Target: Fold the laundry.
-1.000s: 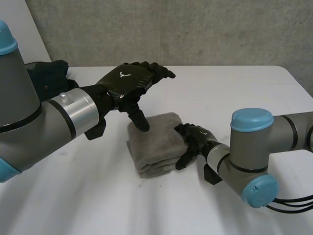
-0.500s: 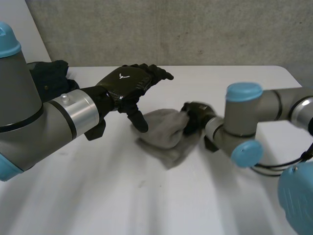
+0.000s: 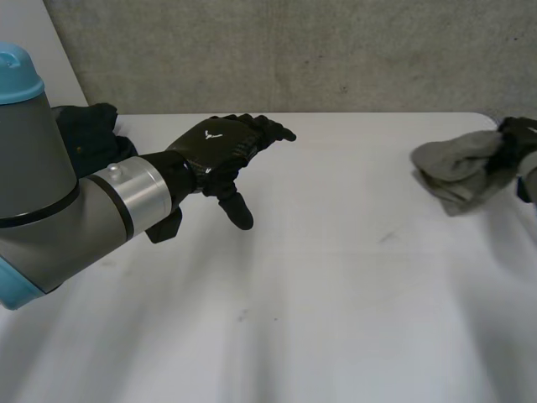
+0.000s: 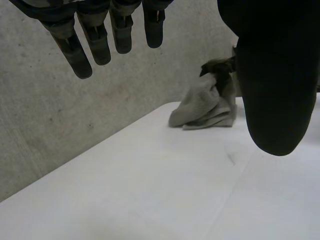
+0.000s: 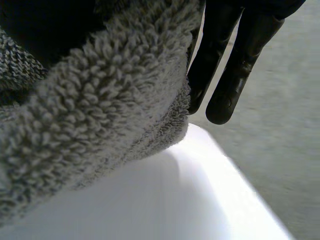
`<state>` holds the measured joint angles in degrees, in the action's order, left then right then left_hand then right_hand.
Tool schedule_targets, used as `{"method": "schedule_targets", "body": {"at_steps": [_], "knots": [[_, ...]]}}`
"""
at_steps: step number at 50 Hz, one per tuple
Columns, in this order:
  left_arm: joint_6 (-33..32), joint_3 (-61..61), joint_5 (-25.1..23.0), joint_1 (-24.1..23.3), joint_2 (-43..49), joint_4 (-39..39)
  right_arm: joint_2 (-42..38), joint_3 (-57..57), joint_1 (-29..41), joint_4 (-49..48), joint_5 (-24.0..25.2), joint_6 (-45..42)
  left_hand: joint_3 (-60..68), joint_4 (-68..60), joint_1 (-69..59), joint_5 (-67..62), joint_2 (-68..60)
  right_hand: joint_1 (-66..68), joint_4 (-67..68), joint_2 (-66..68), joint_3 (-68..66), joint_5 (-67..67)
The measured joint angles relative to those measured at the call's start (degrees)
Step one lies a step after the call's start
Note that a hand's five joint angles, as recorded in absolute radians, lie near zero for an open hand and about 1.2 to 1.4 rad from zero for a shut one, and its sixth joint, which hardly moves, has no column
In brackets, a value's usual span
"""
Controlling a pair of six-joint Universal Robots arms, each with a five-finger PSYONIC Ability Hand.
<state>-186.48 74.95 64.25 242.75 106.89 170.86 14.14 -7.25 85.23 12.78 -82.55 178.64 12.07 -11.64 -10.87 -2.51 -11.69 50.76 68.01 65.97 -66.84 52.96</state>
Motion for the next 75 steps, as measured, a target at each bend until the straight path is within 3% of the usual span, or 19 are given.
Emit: {"method": "schedule_targets", "body": {"at_steps": [8, 15, 16, 17, 18, 20, 27, 37, 40, 47, 54, 61, 66, 67, 70, 72, 73, 75], "knots": [[0.11, -0.09, 0.01, -0.07, 0.34, 0.06, -0.81, -0.60, -6.24, -0.47, 1.56, -5.07, 0.00, 0.00, 0.00, 0.00, 0.00, 0.00, 0.00, 0.00, 0.00, 0.00], [0.15, -0.11, 0.03, -0.08, 1.04, 0.09, -1.47, -0.42, -8.21, -0.34, -0.50, -9.02, 0.00, 0.00, 0.00, 0.00, 0.00, 0.00, -0.79, -0.78, 0.67, -0.28], [0.16, -0.13, 0.07, -0.07, 1.35, 0.09, -1.53, -0.41, -8.25, 0.35, -1.01, -10.85, 0.00, 0.00, 0.00, 0.00, 0.00, -21.63, -24.34, -24.05, 23.86, -21.61], [0.16, -0.12, 0.08, -0.06, 1.43, 0.08, -1.46, -0.40, -8.15, 0.73, -1.02, -11.30, 0.00, 0.00, 0.00, 0.00, 0.00, -31.50, -35.73, -36.84, 35.30, -33.07], [0.16, -0.12, 0.09, -0.05, 1.47, 0.07, -1.41, -0.40, -8.10, 0.95, -1.00, -11.50, 0.00, 0.00, 0.00, 0.00, 0.00, -32.22, -36.85, -37.96, 36.41, -34.20], [0.16, -0.13, 0.13, -0.02, 1.55, 0.04, -0.83, -0.44, -7.70, 2.84, -0.83, -12.84, 0.00, 0.00, 0.00, 0.00, 0.00, -39.27, -53.57, -52.35, 52.86, -48.34], [0.15, -0.15, 0.18, 0.08, 1.21, 0.01, 2.90, -3.03, -7.57, 9.26, -0.40, -18.68, 0.00, 0.00, 0.00, 0.00, 0.00, -39.39, -54.74, -53.45, 54.87, -49.33], [0.15, -0.16, 0.18, 0.23, -0.32, 0.00, 11.54, -14.92, -9.40, 14.22, -4.47, -39.51, 0.00, 0.00, 0.00, 0.00, 0.00, -39.39, -54.74, -53.45, 54.87, -49.33], [0.17, -0.16, 0.18, 0.36, -1.19, 0.00, 14.21, -17.60, -10.60, 12.90, -7.89, -48.48, 0.00, 0.00, 0.00, 0.01, 0.00, -39.39, -54.74, -53.45, 54.86, -49.33], [0.16, -0.11, 0.19, 0.80, -2.69, 0.06, 19.67, -17.95, -11.70, 3.07, -13.29, -57.89, -0.11, 0.14, 0.05, 0.01, 0.12, -39.39, -54.74, -53.45, 54.87, -49.33], [0.16, 0.10, 1.79, 2.05, -4.11, 1.99, 26.57, -19.67, -9.11, -7.60, -14.89, -54.28, -0.11, 0.14, 0.17, 0.01, 0.12, -39.39, -54.74, -53.45, 54.87, -49.33], [0.08, 1.69, 8.01, 6.32, -5.35, 10.55, 35.69, -28.72, -0.60, -12.73, -12.23, -39.08, -0.11, 0.15, 0.17, 0.01, 0.12, -39.39, -54.74, -53.45, 54.87, -49.33], [-0.16, 2.59, 11.56, 12.28, -4.53, 19.58, 44.08, -43.86, 7.93, -13.46, -3.77, -27.61, -0.11, 0.15, 0.17, 0.01, 0.12, -39.39, -54.74, -53.45, 54.87, -49.33], [-0.16, 2.59, 11.56, 12.28, -4.53, 19.58, 44.08, -43.86, 7.93, -13.46, -3.77, -27.61, -0.11, 0.15, 0.17, 0.01, 0.12, -39.39, -54.74, -53.45, 54.87, -49.33], [-0.72, 1.61, 11.86, 18.37, -0.50, 23.45, 48.94, -56.39, 15.01, -14.28, 2.98, -24.55, -0.11, 0.15, 0.17, 0.01, 0.12, -39.39, -54.74, -53.45, 54.87, -49.33], [-0.92, 1.25, 11.81, 19.40, 0.47, 23.82, 49.33, -57.52, 15.66, -14.40, 3.42, -24.44, -0.11, 0.15, 0.17, 0.01, 0.12, -39.39, -54.74, -53.45, 54.87, -49.33], [-2.19, -0.30, 11.52, 22.78, 4.49, 24.72, 51.79, -64.96, 19.90, -15.53, 5.80, -24.19, -0.11, 0.16, 0.17, 0.01, 0.12, -39.39, -54.74, -53.45, 54.87, -49.33], [-3.54, -1.44, 11.24, 24.45, 7.25, 25.09, 53.01, -68.84, 22.09, -16.41, 6.56, -24.28, -0.11, 0.15, 0.17, 0.01, 0.12, -39.39, -54.74, -53.45, 54.87, -49.33]]}}
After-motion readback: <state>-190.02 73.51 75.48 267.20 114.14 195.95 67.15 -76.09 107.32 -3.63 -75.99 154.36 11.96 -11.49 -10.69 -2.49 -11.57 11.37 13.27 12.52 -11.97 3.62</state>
